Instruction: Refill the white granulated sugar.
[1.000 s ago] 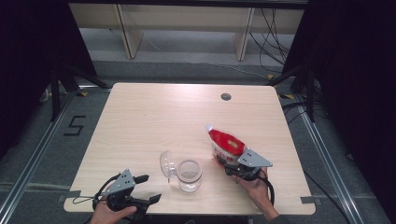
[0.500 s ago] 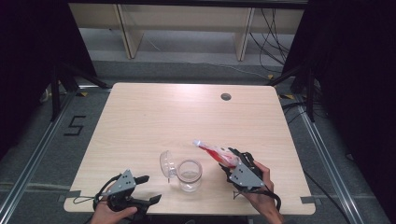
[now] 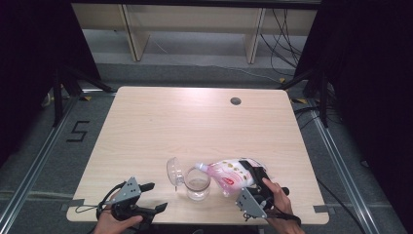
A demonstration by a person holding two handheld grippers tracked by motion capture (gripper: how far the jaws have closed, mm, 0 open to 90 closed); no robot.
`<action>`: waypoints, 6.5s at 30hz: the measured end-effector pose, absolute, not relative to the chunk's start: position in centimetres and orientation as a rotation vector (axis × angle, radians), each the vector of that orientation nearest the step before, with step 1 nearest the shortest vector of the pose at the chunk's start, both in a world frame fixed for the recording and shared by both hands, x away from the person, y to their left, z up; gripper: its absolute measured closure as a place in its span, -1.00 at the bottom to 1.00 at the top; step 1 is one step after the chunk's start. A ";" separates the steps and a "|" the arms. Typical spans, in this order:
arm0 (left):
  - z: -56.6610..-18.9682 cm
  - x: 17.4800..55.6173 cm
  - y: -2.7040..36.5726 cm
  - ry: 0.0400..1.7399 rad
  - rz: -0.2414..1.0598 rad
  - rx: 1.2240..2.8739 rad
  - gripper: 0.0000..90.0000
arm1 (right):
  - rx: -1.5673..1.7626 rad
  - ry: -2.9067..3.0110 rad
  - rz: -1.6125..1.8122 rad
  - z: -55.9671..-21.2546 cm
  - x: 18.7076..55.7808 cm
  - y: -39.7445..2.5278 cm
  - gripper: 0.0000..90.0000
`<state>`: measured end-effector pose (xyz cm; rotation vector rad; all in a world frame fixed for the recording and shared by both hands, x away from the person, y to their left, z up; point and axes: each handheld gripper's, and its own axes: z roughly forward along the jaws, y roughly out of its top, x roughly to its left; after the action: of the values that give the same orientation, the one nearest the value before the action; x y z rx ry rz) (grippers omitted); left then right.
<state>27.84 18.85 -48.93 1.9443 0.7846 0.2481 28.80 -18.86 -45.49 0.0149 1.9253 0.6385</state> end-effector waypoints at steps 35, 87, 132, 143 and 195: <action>-49.2 27.9 18.7 0.788 0.250 1.959 -0.60 | -0.444 1.735 0.083 -45.9 28.1 -17.5 0.02; -49.3 27.8 18.5 0.796 0.252 1.962 -0.63 | -0.500 1.652 -0.014 -44.9 27.8 -18.0 0.11; -49.2 27.7 18.5 0.772 0.249 1.979 -0.63 | -0.541 1.629 -0.014 -44.4 27.9 -17.6 0.15; -49.4 27.7 18.3 0.786 0.243 1.963 -0.63 | -0.548 1.621 -0.016 -44.1 27.9 -17.8 0.16; -49.2 27.7 18.5 0.778 0.240 1.991 -0.63 | -0.559 1.613 0.005 -43.7 27.5 -17.9 0.21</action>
<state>27.70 18.50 -49.18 1.9913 0.7775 0.2397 27.53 -17.93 -43.74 -0.5589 1.6127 0.0051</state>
